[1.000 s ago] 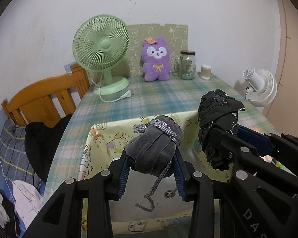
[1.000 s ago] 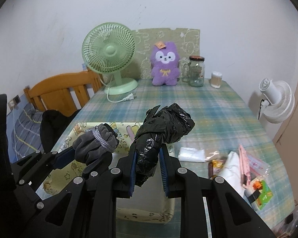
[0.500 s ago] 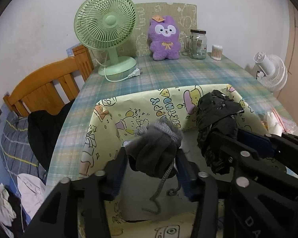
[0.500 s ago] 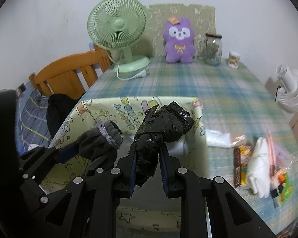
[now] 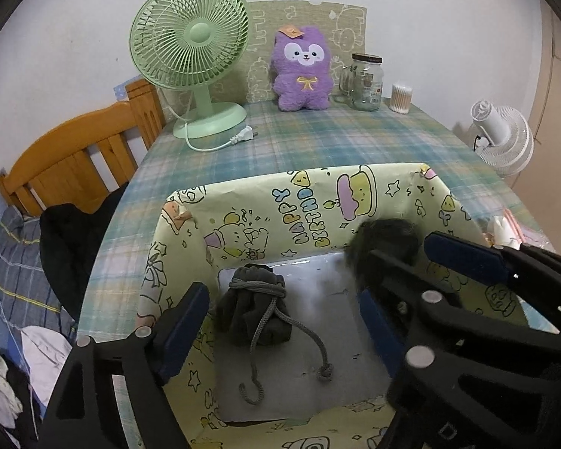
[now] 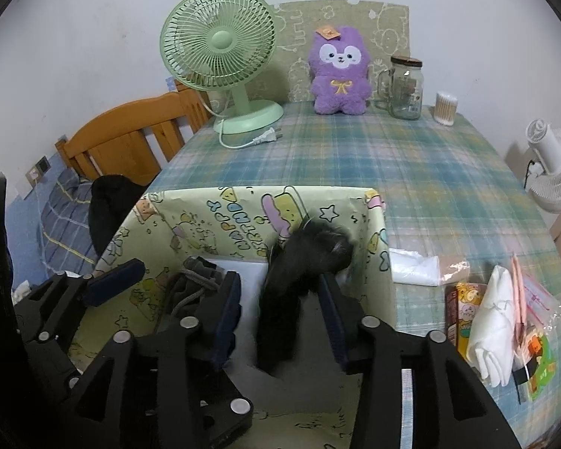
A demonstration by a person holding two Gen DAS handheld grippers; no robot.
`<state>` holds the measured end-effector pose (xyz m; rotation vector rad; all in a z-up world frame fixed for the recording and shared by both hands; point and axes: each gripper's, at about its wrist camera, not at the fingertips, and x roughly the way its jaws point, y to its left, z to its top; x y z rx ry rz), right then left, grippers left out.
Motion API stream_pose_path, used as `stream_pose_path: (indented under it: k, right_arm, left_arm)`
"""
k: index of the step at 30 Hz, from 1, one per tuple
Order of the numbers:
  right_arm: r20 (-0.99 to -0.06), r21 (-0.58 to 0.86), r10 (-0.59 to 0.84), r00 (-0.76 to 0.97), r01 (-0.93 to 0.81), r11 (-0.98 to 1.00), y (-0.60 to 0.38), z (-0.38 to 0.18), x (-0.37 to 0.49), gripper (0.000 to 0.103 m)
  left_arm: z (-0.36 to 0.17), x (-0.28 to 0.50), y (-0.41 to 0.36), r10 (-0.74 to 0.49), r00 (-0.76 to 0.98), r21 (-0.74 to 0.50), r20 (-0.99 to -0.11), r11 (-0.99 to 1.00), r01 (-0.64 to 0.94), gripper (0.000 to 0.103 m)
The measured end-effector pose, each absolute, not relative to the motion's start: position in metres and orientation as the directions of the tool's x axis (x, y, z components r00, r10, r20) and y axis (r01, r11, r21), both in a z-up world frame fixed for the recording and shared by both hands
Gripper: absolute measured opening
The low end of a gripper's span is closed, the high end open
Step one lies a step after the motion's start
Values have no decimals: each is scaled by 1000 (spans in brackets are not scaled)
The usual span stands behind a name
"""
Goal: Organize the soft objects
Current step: 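Lower the pouch and bag into the yellow box and open both tools, then withdraw both tools from the box and move toward the remaining pile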
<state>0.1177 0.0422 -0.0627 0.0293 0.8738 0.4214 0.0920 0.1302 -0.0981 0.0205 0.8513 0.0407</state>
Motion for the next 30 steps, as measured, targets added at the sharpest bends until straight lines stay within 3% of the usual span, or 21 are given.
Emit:
stream_pose_path:
  k: [6, 14, 19, 30]
  right_arm:
    - [-731, 180, 362, 578, -349, 920, 43, -58, 115, 69]
    - [-722, 171, 356, 593, -345, 923, 37, -47, 108, 72]
    - [-698, 165, 356, 622, -344, 924, 32, -35, 101, 82]
    - [-656, 144, 337, 676, -326, 934, 19, -11, 90, 90]
  left_arm:
    - [-93, 88, 130, 47, 662, 35, -748, 999, -31, 90]
    - [-84, 80, 126, 43, 678, 33, -733, 999, -28, 91]
    - [-73, 71, 123, 41, 705, 31, -708, 999, -26, 93]
    - [-52, 59, 113, 55, 750, 45, -659, 998, -34, 98]
